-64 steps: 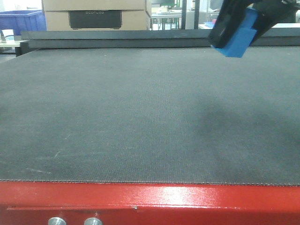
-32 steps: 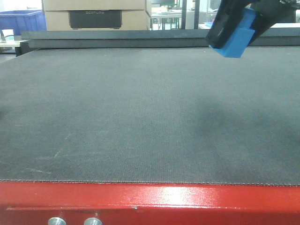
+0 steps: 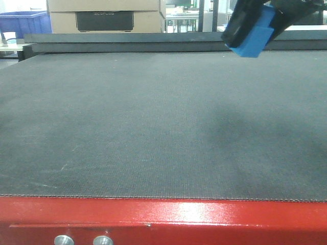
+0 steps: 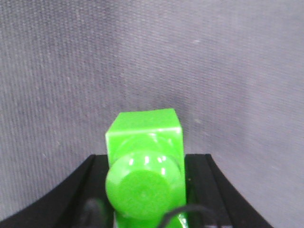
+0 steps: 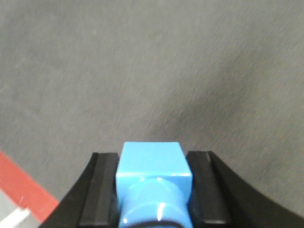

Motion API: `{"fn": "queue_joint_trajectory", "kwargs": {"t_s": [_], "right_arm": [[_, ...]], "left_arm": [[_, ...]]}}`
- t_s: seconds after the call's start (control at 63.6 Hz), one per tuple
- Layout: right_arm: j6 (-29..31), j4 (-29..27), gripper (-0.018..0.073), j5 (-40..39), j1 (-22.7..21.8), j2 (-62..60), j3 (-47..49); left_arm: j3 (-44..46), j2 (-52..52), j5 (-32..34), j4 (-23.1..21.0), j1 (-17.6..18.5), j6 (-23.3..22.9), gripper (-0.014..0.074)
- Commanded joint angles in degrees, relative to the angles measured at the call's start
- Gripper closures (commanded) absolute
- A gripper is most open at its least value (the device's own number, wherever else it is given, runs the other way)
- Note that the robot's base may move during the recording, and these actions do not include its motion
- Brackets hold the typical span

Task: Grab block from conveyor and place in blue bin
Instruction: 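Lift both held blocks up off the conveyor belt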

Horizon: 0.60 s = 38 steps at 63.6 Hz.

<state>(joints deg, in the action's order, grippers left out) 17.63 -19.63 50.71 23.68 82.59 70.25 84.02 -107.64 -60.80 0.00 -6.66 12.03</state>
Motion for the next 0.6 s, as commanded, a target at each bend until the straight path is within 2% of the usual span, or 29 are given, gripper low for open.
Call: {"fn": "queue_joint_trajectory", "kwargs": {"t_s": [0.0,0.126,0.33,0.44,0.581], "right_arm": [[0.47,0.52,0.0718,-2.40,-2.19,-0.64,-0.84],[0.47,0.62,0.0718,-2.89,-6.72,-0.64,-3.51],[0.47,0.62,0.0718,-5.52,-14.51,-0.64,-9.19],[0.47,0.62,0.0718,-7.41,-16.36,-1.77,-12.42],[0.47,1.03,0.0718,-12.07,-16.60,-6.54,-17.87]], "left_arm": [[0.79,2.44,-1.69,-1.41,1.65,-1.84,0.0707],[0.71,5.61,-0.92,-1.41,5.81,-3.74,0.0707],[0.71,10.27,1.88,-0.80,15.46,-6.88,0.0707],[0.71,11.86,2.16,-0.80,19.64,-7.99,0.0707],[0.38,13.95,2.36,-0.94,23.41,-8.29,0.0707]]}}
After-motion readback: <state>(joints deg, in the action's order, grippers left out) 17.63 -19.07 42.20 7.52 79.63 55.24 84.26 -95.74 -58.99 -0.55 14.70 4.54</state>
